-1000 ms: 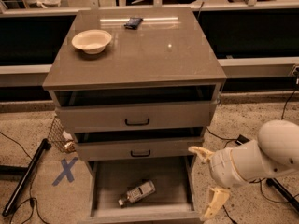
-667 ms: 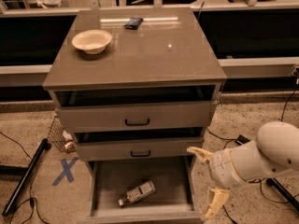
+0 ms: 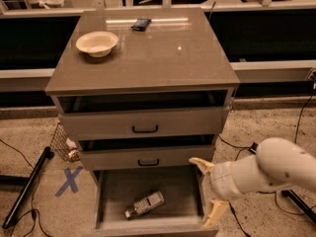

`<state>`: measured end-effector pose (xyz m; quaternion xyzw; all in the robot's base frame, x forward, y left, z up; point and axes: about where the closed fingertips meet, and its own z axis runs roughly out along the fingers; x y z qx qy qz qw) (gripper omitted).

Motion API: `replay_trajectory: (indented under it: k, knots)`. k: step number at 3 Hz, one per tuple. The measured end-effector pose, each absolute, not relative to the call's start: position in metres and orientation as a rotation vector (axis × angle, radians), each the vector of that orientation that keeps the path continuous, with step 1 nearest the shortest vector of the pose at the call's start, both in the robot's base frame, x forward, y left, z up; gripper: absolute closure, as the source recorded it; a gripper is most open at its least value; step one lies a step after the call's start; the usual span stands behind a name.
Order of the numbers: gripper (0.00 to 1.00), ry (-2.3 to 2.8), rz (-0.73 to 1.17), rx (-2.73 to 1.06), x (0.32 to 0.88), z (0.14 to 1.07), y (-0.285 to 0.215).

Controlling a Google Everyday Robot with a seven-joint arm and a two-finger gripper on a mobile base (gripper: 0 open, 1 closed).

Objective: Pick blue plastic bottle from bottom drawer and place on counter

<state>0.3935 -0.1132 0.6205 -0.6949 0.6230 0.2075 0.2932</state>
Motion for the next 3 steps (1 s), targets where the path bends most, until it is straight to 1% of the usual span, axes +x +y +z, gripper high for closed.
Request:
replay_trajectory:
  k: [1, 2, 3]
  knots:
    - [0.00, 1.487, 0.569, -1.880, 0.411, 0.552, -0.059]
    - [0.00, 1.490, 0.605, -1.836, 0.412, 0.524, -0.050]
    - [0.00, 1.484, 0.619, -1.855, 0.417, 0.521, -0.045]
